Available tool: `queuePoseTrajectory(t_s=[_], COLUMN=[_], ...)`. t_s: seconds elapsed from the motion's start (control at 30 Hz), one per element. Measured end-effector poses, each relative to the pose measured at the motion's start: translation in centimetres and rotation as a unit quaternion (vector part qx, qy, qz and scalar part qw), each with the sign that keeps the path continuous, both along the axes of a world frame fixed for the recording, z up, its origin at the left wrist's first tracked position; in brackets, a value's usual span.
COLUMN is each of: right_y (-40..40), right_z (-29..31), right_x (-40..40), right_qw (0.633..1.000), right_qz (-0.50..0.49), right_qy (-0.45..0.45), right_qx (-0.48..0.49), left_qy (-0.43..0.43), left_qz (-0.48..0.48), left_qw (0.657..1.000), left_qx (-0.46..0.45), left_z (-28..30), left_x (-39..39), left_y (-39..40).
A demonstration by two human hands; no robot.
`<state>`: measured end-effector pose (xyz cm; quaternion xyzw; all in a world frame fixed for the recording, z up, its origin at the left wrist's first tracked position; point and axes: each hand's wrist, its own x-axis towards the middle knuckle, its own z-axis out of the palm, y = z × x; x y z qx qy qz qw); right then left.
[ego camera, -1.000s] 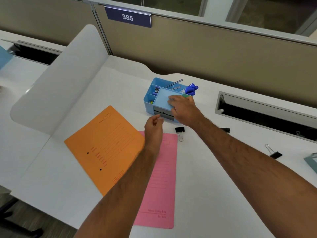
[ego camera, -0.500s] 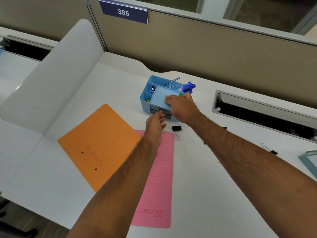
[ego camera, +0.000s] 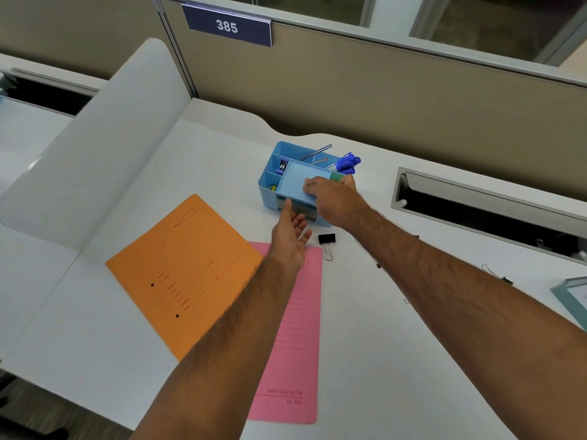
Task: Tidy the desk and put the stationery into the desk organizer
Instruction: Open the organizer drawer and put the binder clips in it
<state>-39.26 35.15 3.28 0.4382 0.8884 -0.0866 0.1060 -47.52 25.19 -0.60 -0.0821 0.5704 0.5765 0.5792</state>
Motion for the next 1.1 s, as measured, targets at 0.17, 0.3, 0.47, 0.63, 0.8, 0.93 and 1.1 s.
queuePoseTrajectory(t_s=[0.17, 0.3, 0.47, 0.63, 0.8, 0.93, 1.1], right_y=[0.3, 0.3, 0.2, 0.3, 0.4, 0.4, 0.2], right_z=[-0.1, -0.1, -0.4, -0.5, -0.7, -0.7, -0.7], right_x=[-0.1, 0.0, 0.1, 0.0, -0.2, 0.0, 0.1], right_qw=[1.000, 1.000, 1.000, 0.999, 0.999, 1.000, 1.000], right_qz=[-0.001, 0.000, -0.008, -0.020, -0.017, -0.009, -0.004], right_qy=[-0.007, -0.006, 0.012, 0.007, 0.000, 0.004, 0.009], right_qx=[-0.017, -0.025, -0.027, -0.033, -0.036, -0.028, -0.025], left_qy=[0.018, 0.026, 0.031, 0.042, 0.058, 0.072, 0.084], left_qz=[-0.006, -0.005, -0.018, -0.029, -0.037, -0.039, -0.041], left_qw=[0.999, 0.999, 0.999, 0.999, 0.998, 0.997, 0.996], left_qx=[-0.029, -0.034, -0.017, -0.006, -0.011, -0.015, -0.004], left_z=[-0.2, -0.5, -0.7, -0.8, -0.7, -0.6, -0.9], left_x=[0.0, -0.1, -0.4, -0.9, -0.7, -0.4, -0.5], left_y=[-0.6, -1.1, -1.5, -2.0, -2.2, -2.5, -3.0])
